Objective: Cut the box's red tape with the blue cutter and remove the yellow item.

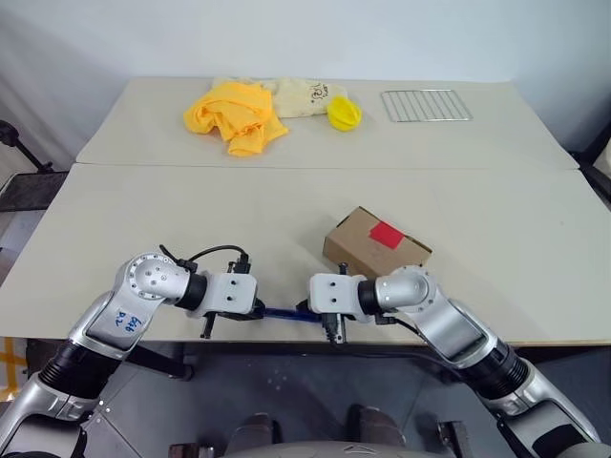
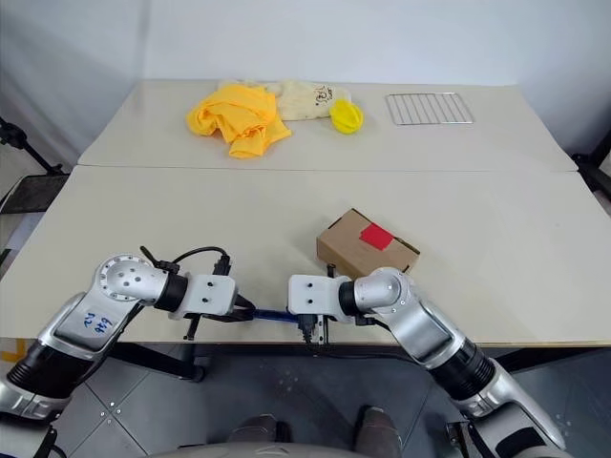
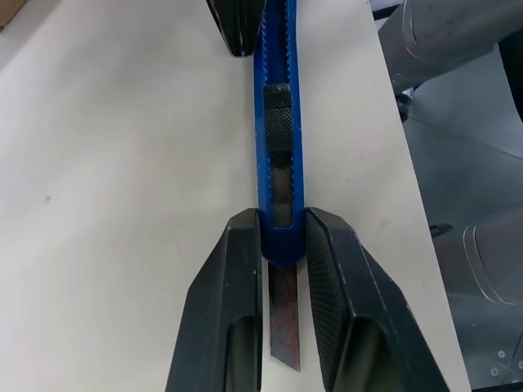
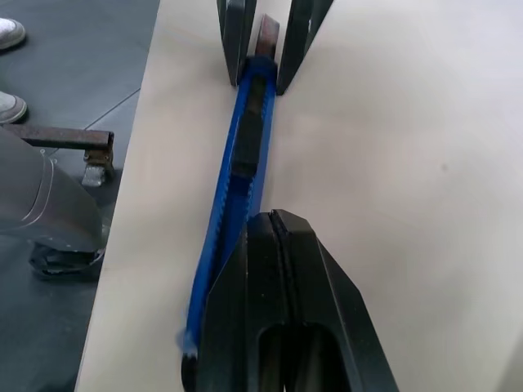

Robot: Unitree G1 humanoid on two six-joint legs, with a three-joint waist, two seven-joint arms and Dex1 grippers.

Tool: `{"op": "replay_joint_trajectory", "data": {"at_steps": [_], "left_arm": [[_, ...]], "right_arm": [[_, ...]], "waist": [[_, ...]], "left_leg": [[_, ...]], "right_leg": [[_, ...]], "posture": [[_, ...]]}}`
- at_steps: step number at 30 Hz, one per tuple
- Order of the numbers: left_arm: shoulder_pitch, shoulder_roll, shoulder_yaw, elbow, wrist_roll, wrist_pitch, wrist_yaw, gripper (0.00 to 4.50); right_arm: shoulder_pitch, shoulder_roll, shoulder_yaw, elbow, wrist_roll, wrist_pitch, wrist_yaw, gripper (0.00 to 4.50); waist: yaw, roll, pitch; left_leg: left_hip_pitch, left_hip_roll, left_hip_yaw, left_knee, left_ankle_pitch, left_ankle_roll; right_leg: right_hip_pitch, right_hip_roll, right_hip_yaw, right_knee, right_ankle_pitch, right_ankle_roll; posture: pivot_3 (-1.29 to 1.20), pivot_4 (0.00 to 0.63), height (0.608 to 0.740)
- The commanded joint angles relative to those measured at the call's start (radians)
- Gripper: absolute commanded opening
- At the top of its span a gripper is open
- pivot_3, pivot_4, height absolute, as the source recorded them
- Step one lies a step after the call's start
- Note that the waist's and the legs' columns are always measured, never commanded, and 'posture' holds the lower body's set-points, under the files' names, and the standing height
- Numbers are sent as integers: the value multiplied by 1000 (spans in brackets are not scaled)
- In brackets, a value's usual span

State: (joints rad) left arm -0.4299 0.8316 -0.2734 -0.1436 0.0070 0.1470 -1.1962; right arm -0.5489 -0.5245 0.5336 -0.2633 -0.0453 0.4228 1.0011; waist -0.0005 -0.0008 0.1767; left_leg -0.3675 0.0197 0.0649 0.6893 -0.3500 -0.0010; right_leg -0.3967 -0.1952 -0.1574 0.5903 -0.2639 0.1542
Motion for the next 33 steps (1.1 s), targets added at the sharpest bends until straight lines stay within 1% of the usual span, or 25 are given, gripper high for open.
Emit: {"op": "replay_joint_trajectory", "data": {"at_steps": [1,15,21,24,27,29,33], "left_arm": [[16,-6,-41,18,32,4,-6,433],[22,-3,-38,8,28,8,-7,433],[15,-11,-42,16,30,2,-5,433],[12,-12,-39,20,32,2,0,433],[15,-12,-31,20,31,5,8,433],[21,-14,-13,27,27,-2,27,433],[21,-25,58,77,9,-61,90,433]], "right_arm": [[20,-7,-11,-52,18,-5,15,13],[45,14,21,18,-17,-50,-10,13],[0,98,47,106,-38,-84,-28,13],[-5,100,49,101,-46,-87,-22,13],[-6,85,16,59,-35,-64,-18,13],[-8,56,-26,11,-19,-27,-12,13],[-23,18,-168,-107,71,150,-22,13]], "waist": [[1,0,0],[0,0,0],[-1,1,0],[0,1,0],[0,1,0],[2,1,0],[4,1,0]], "left_leg": [[0,0,0,0,0,0],[0,0,0,0,0,0],[1,0,0,0,0,0],[0,0,0,0,0,0],[0,0,0,0,0,0],[0,0,0,0,0,0],[-1,0,-1,1,0,0]], "right_leg": [[0,0,0,0,0,0],[0,0,0,0,0,0],[0,0,0,0,0,0],[0,0,0,0,0,0],[0,0,0,0,0,0],[0,0,0,0,0,0],[0,0,0,0,0,0]], "posture": [[0,150,740],[0,150,740],[0,150,740],[0,150,740],[0,150,740],[0,150,740],[0,150,740]]}}
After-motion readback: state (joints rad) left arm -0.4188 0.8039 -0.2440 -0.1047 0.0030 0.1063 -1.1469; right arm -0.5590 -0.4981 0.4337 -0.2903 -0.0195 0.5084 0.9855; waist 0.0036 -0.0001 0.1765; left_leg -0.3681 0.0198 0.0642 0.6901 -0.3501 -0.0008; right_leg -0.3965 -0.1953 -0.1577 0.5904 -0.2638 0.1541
